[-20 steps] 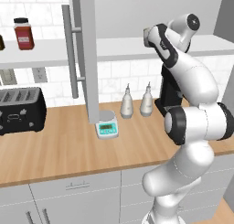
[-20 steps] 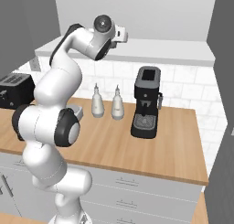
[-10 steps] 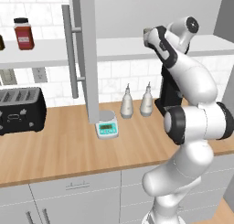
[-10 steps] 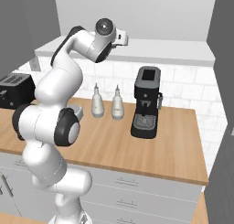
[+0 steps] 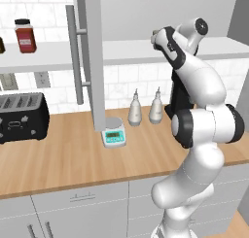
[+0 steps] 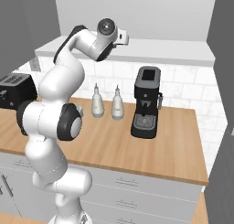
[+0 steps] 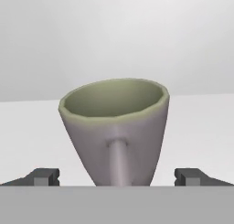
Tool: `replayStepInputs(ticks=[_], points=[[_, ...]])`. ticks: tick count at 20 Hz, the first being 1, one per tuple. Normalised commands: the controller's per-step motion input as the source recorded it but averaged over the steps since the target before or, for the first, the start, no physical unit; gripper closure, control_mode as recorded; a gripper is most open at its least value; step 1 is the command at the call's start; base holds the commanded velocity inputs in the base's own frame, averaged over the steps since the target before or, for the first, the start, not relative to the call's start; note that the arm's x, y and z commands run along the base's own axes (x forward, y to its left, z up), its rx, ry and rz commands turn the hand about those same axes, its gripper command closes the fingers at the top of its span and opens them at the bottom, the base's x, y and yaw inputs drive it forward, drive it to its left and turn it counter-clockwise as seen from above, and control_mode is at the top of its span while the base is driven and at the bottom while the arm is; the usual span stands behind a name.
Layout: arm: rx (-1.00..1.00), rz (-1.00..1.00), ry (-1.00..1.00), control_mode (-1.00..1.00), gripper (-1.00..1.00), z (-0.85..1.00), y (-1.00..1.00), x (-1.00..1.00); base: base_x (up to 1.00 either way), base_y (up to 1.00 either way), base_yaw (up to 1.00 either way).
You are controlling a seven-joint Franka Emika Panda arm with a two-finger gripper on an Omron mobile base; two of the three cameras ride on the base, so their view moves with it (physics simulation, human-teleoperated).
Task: Gather all objects into one cabinet and sort the glasses and bowls to opposite sides.
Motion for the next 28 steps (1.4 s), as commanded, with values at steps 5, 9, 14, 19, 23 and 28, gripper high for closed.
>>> replayStepInputs(ticks=[5, 9, 14, 19, 23, 28], points=[[0.0, 0.01, 0.0, -1.0, -1.0, 0.0, 0.0, 0.0, 0.0, 0.0, 0.0], [0.0, 0.02, 0.0, -1.0, -1.0, -0.03, 0.0, 0.05, 0.0, 0.0, 0.0], [0.0, 0.03, 0.0, -1.0, 1.0, -0.06, 0.0, 0.14, 0.0, 0.0, 0.0], [0.0, 0.03, 0.0, -1.0, 1.0, -0.03, 0.0, 0.18, 0.0, 0.0, 0.0], [0.0, 0.04, 0.0, -1.0, 1.0, 0.0, -0.03, 0.01, 0.0, 0.0, 0.0], [0.0, 0.06, -0.02, -1.0, 1.0, 0.0, -0.26, -0.51, 0.0, 0.0, 0.0]])
